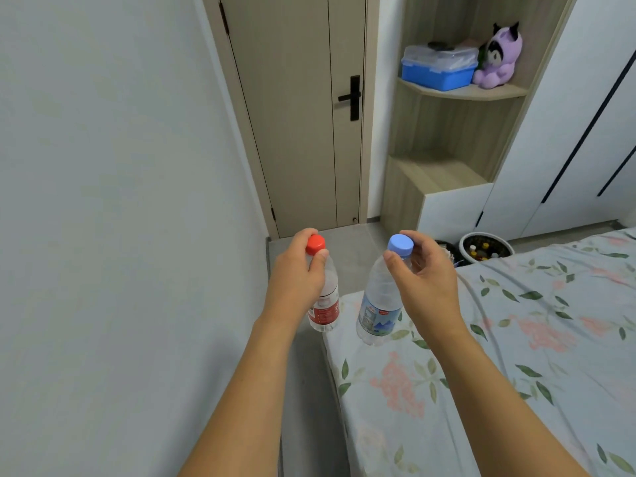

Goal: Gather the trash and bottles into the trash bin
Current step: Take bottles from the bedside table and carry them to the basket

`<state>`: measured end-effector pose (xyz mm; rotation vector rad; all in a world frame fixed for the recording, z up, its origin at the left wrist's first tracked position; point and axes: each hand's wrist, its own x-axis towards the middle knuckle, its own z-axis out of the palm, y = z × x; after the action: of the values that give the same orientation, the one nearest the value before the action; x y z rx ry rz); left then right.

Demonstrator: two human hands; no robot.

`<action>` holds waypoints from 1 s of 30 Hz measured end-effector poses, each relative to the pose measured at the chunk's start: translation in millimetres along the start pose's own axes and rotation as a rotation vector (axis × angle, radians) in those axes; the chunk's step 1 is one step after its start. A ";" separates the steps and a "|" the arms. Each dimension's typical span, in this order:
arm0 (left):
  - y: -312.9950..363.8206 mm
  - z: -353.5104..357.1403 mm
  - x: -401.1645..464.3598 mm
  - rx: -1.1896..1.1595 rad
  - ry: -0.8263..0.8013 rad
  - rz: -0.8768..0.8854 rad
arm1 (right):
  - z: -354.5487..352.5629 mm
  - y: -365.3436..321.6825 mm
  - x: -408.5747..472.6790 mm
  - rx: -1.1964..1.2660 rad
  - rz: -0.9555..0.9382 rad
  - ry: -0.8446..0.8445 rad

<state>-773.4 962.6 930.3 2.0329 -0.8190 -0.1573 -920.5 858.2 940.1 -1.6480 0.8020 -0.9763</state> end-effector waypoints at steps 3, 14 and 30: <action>-9.1 -1.4 44.4 -0.012 -0.003 -0.013 | 20.1 0.5 35.9 -0.012 0.003 -0.006; -18.9 -1.1 154.6 -0.037 0.005 0.030 | 58.4 15.9 131.1 -0.006 0.023 0.021; -57.2 38.1 375.2 -0.079 -0.087 0.056 | 148.2 36.0 309.2 -0.028 0.018 0.112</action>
<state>-471.5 729.6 936.9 1.9384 -0.9084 -0.2441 -650.6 643.8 949.0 -1.6183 0.9078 -1.0566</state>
